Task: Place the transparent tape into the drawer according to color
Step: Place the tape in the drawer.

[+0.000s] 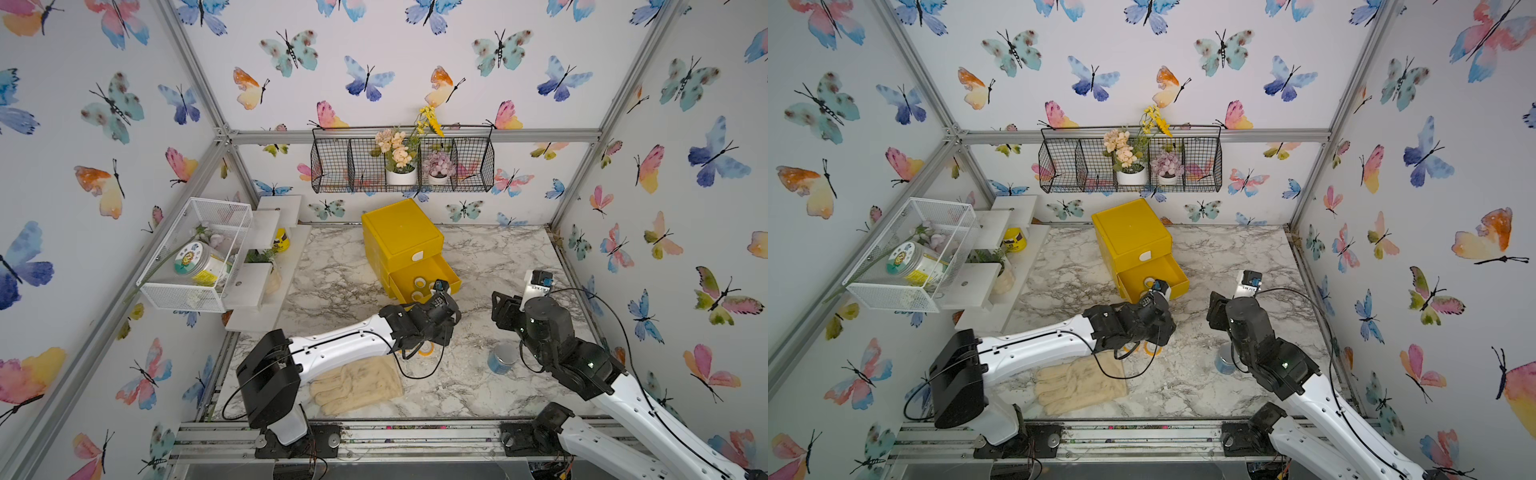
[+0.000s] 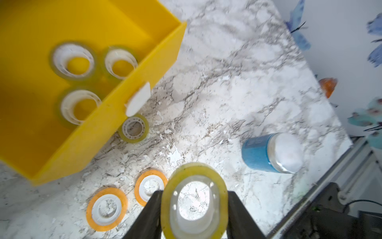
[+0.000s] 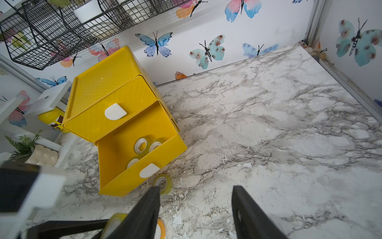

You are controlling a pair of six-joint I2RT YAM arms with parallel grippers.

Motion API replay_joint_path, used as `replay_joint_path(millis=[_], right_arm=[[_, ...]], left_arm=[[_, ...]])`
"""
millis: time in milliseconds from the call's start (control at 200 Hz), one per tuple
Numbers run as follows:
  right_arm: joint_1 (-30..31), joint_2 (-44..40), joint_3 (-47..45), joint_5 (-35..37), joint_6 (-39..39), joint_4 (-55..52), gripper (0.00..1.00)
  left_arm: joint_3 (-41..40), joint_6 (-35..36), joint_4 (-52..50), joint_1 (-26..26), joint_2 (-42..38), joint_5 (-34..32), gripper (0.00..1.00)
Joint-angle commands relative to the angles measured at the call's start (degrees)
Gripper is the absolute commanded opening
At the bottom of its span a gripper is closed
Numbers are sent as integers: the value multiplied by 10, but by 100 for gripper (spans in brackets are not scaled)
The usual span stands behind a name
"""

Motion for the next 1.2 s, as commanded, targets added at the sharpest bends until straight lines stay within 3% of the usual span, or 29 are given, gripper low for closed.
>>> replay_joint_path(millis=[0, 225, 370, 646, 831, 1196], right_arm=[[-2, 4, -6, 8, -1, 4, 60], [-2, 20, -7, -1, 2, 11, 60], [-2, 28, -7, -7, 2, 12, 60], [-2, 47, -28, -51, -7, 43, 60], [-2, 61, -38, -83, -15, 63, 62], [-2, 108, -48, -171, -42, 81, 62]], left_arm=[[13, 9, -28, 43, -37, -23, 44], [45, 32, -2, 159, -3, 30, 45], [99, 44, -35, 177, 71, 39, 43], [101, 44, -16, 177, 127, 52, 43], [99, 48, -15, 178, 141, 47, 63], [92, 41, -10, 178, 116, 69, 79]])
